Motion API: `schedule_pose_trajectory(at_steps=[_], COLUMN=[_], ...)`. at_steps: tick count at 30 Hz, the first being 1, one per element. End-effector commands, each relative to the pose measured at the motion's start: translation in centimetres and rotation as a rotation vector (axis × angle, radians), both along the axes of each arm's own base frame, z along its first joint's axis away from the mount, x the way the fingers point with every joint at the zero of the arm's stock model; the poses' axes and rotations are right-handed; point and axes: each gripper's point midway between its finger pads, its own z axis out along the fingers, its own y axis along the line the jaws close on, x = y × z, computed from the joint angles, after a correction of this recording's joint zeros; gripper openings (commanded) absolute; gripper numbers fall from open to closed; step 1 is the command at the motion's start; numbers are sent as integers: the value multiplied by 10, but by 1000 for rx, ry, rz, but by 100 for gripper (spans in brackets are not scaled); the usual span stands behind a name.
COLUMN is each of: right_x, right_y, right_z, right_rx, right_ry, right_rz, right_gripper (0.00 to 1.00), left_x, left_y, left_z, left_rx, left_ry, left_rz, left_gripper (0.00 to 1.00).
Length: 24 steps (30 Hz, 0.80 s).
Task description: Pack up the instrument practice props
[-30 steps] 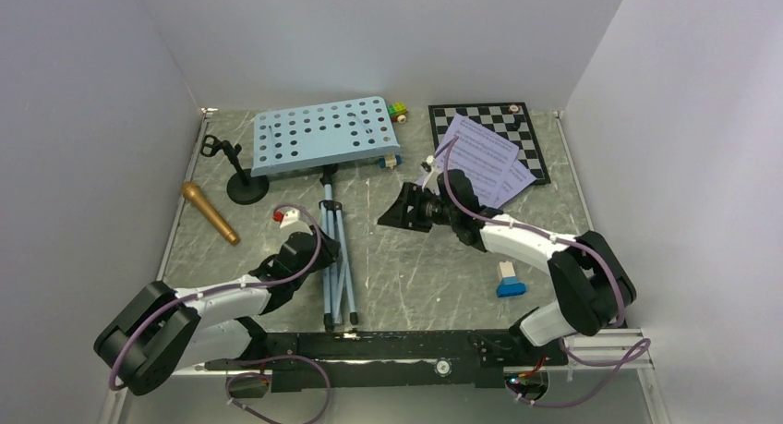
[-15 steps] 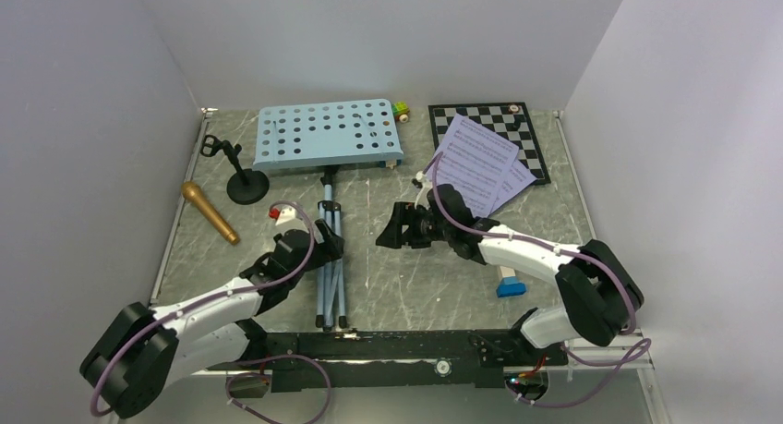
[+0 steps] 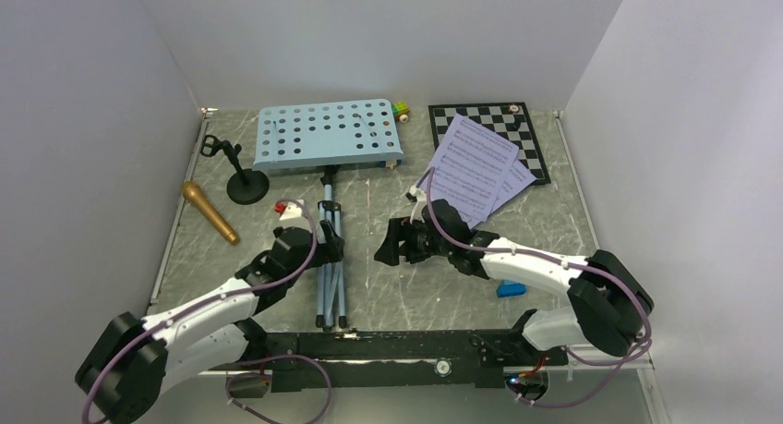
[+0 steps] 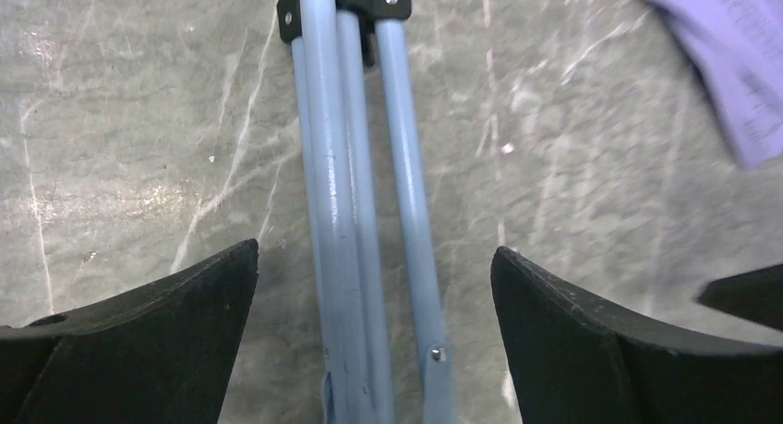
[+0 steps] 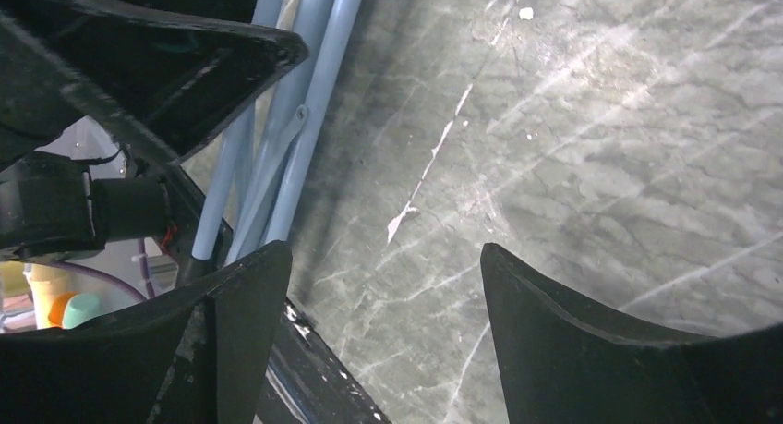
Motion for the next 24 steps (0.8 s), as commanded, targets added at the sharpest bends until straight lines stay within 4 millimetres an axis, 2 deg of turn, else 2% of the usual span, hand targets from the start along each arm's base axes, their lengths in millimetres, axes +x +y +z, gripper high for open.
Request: schedule_pose_trajectory(at_steps=[1, 5, 6, 8, 13, 15, 16, 18, 22, 24], right_x=[1, -9, -11, -15, -20, -20, -20, -21, -22, -22], right_y=[-10, -19, -20, -22, -26, -26, -26, -26, -26, -28], right_z=[13, 16, 17, 18, 16, 17, 19, 21, 25, 28], right_rx=[9, 8, 13, 17, 15, 19, 24, 29, 33, 31], right_ry=[-68, -68, -70, -67, -64, -65, -68, -70, -79, -87], right_rz=[-37, -44, -43, -36, -39, -43, -43, -42, -42, -48], right_gripper=[80, 80, 80, 80, 79, 79, 79, 79, 79, 80], left_x=[8, 13, 13, 13, 9, 7, 7, 6, 5, 5], left_y=[-8, -6, -5, -7, -19, -24, -25, -27, -29, -30], left_z=[-6, -22, -26, -33, -38, -39, -39, -37, -19, -4], left_rx=[123, 198, 205, 212, 159, 145, 139, 132, 121, 109], left_ry=[23, 83, 97, 112, 97, 93, 97, 106, 89, 62], left_rz=[-72, -59, -49, -50, -86, -108, -111, -112, -123, -132], left_gripper=[99, 99, 96, 86, 52, 35, 32, 40, 72, 82])
